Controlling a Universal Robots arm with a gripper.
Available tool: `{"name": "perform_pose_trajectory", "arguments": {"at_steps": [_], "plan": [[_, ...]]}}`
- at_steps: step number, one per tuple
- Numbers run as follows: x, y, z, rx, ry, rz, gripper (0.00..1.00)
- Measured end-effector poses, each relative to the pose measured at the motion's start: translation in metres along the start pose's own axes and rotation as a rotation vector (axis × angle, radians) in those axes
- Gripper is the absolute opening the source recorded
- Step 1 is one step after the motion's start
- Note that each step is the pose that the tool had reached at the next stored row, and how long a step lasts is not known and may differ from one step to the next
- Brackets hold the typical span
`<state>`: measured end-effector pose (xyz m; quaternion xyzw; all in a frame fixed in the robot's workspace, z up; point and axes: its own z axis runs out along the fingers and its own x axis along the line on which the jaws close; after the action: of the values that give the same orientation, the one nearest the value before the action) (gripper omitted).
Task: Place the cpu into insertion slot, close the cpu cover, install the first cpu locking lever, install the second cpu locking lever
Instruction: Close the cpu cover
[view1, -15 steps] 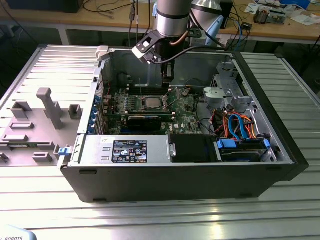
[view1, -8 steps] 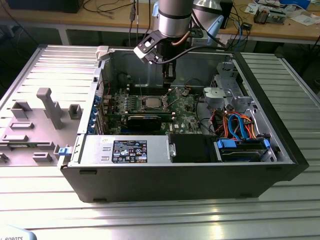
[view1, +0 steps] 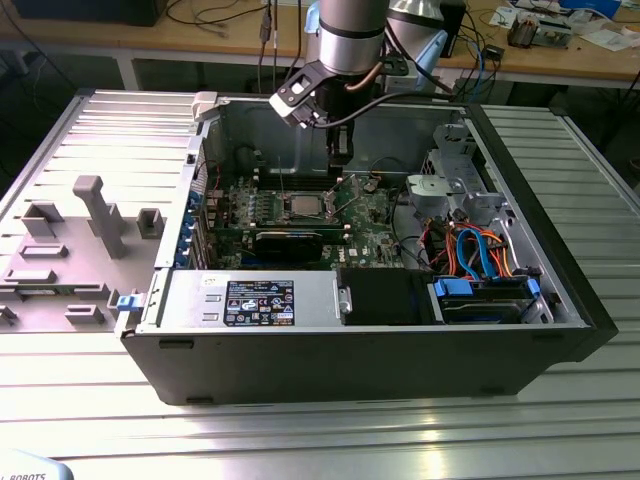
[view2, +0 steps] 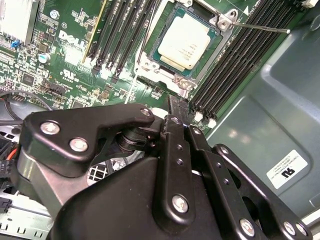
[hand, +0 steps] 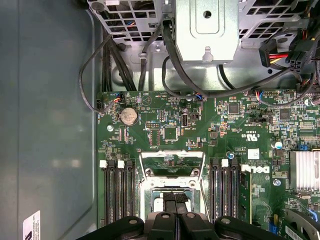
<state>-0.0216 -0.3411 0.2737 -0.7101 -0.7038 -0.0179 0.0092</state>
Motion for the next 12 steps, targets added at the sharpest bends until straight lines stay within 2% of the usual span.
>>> {"name": "perform_pose_trajectory", "arguments": {"at_steps": [12], "plan": [[0.0000,0.0011,0.0001,-0.0001,0.0000,0.000,0.11]]}}
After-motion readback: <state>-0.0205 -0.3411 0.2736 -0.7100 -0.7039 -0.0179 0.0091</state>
